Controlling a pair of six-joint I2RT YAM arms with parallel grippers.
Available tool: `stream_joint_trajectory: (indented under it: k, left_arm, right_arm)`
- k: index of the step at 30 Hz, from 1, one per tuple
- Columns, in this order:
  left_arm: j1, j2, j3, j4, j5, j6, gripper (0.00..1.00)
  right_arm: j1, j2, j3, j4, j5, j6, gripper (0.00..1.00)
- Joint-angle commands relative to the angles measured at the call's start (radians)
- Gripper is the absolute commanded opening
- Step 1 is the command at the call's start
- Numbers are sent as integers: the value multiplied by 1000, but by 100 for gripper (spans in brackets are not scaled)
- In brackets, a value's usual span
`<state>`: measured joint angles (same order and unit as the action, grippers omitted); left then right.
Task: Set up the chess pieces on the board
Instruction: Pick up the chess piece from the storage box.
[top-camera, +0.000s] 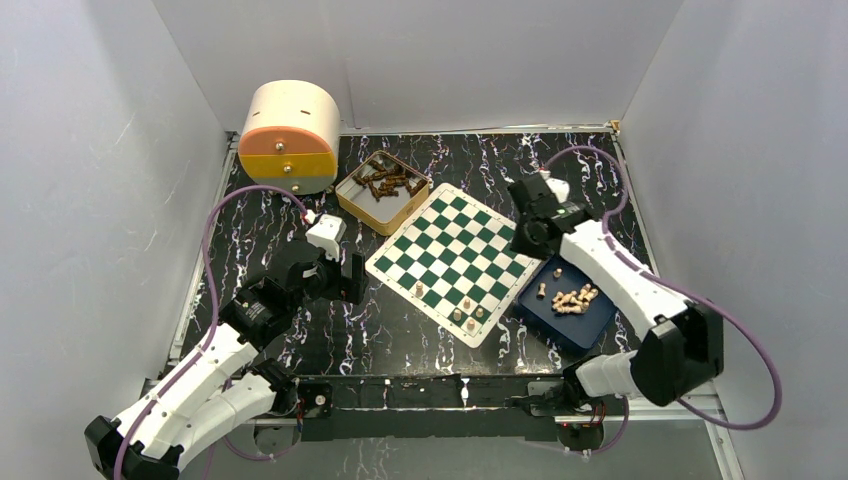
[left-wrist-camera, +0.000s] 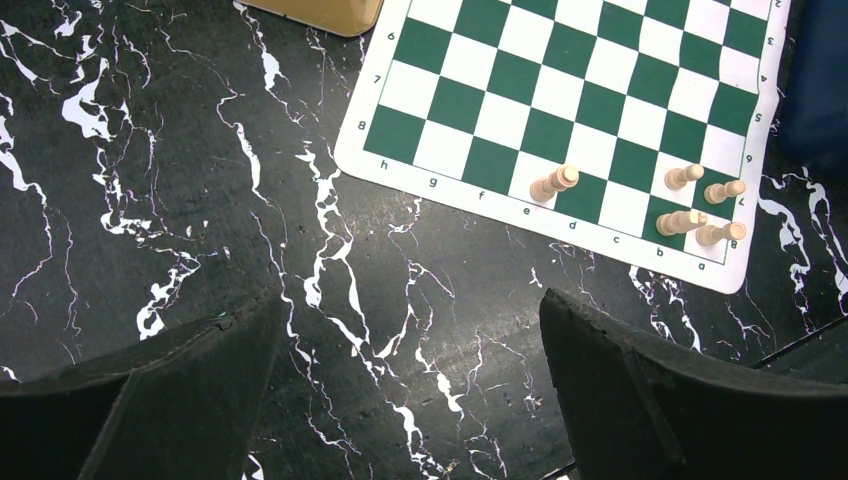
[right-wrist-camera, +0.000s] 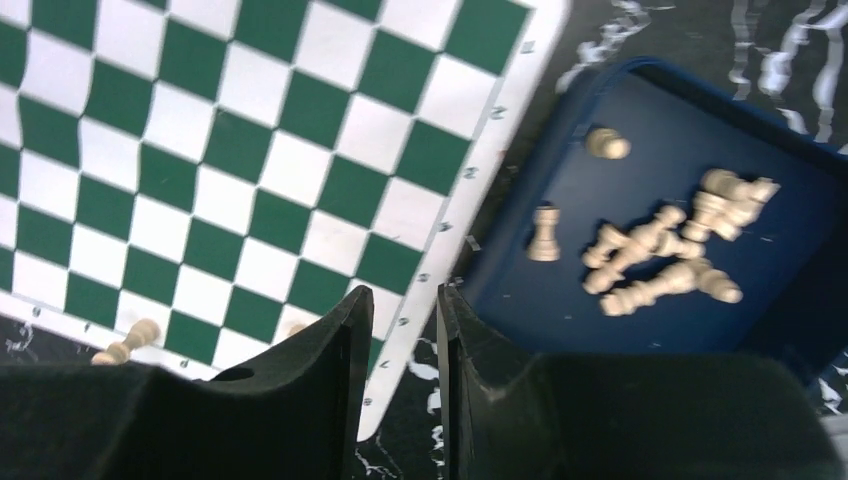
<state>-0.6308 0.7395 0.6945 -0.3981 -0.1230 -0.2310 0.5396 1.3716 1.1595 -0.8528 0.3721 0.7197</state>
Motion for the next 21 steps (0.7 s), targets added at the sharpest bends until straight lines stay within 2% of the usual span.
stream_joint_trajectory:
  k: [1, 8, 11, 21]
  left_arm:
    - [-3, -11, 4, -1, -9, 7, 98]
    - [-3, -10, 5, -2, -9, 7, 98]
    - [-3, -10, 5, -1, -9, 6, 98]
    - [-3, -26, 1, -4, -18, 7, 98]
  right_arm:
    - [-121, -87, -60, 10, 41, -80, 38]
    - [-307, -120, -159, 102, 24, -131, 36]
    - [-381, -122, -210, 170, -34, -123, 36]
    - [-498, -71, -309, 354, -140, -114, 36]
